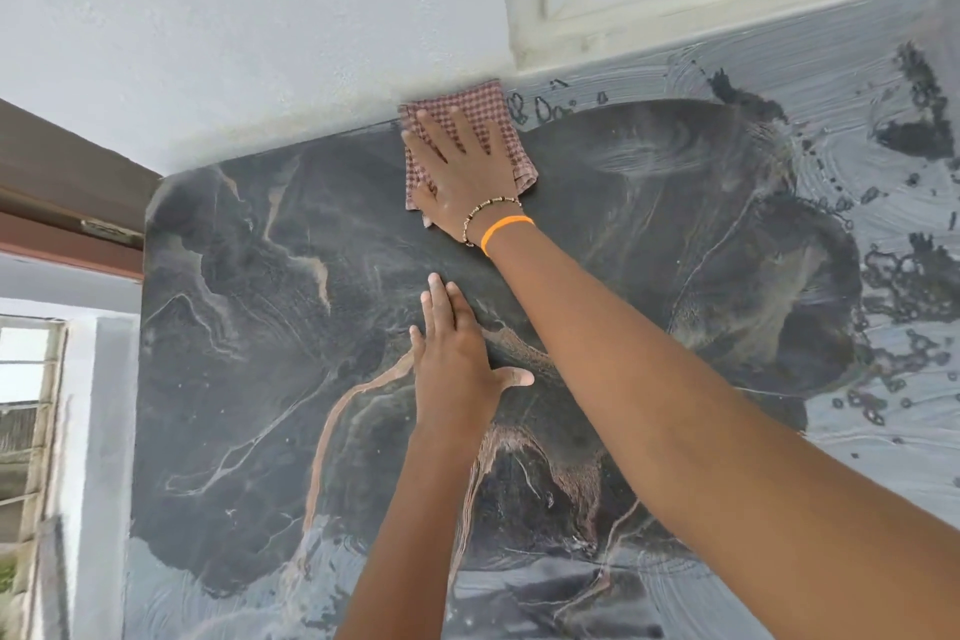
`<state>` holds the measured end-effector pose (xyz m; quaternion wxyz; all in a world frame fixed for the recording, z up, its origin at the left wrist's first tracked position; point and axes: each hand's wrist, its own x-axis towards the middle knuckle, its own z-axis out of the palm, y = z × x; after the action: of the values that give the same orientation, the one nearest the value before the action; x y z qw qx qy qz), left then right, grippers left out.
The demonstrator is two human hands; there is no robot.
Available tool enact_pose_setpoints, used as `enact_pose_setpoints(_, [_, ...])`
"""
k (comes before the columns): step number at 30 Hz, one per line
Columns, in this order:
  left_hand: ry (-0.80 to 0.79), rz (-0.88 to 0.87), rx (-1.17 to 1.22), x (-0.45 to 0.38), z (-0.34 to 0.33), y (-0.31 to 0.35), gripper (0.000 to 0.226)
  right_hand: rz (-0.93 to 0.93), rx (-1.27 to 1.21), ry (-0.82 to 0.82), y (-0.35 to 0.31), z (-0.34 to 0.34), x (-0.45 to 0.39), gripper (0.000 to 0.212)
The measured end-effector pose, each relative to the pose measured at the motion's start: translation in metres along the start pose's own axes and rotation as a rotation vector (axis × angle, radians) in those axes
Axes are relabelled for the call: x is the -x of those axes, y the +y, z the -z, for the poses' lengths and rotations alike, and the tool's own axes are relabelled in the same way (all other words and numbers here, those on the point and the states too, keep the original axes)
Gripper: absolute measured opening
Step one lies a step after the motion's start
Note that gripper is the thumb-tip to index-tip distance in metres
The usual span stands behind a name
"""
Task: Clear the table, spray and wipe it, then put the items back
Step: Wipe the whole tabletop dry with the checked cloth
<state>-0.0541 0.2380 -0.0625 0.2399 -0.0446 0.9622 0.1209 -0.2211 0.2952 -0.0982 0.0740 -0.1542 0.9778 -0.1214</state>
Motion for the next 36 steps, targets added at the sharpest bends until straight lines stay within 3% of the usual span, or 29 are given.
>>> enact_pose_setpoints(6, [-0.037,-0.128,0.029,-0.002,-0.007,0.035,0.124,-0.224,-0.032,0.11,0.101,0.014,0.038,0.06])
enact_pose_setpoints(12, [-0.049,-0.113,-0.016,-0.003,-0.013,0.039,0.13,-0.498,-0.024,0.175,0.204,0.036,0.075,0.059])
enact_pose_setpoints(18, [-0.049,-0.108,-0.032,-0.004,-0.013,0.04,0.128,-0.683,-0.028,0.182,0.196,0.028,0.113,0.06])
enact_pose_setpoints(25, [-0.024,-0.111,-0.069,-0.004,-0.016,0.041,0.129,-0.463,-0.034,0.101,0.109,0.013,0.083,0.064])
enact_pose_setpoints(30, [0.041,-0.122,0.01,0.001,-0.019,0.033,0.126,-0.091,0.004,-0.043,0.04,0.007,0.058,0.063])
enact_pose_setpoints(33, [0.119,-0.141,0.018,0.023,-0.028,0.027,0.114,0.1,0.026,-0.088,0.04,0.002,0.082,0.06])
enact_pose_setpoints(36, [0.073,-0.17,0.041,0.049,-0.043,0.026,0.111,0.139,0.039,-0.066,0.074,0.001,0.121,0.06])
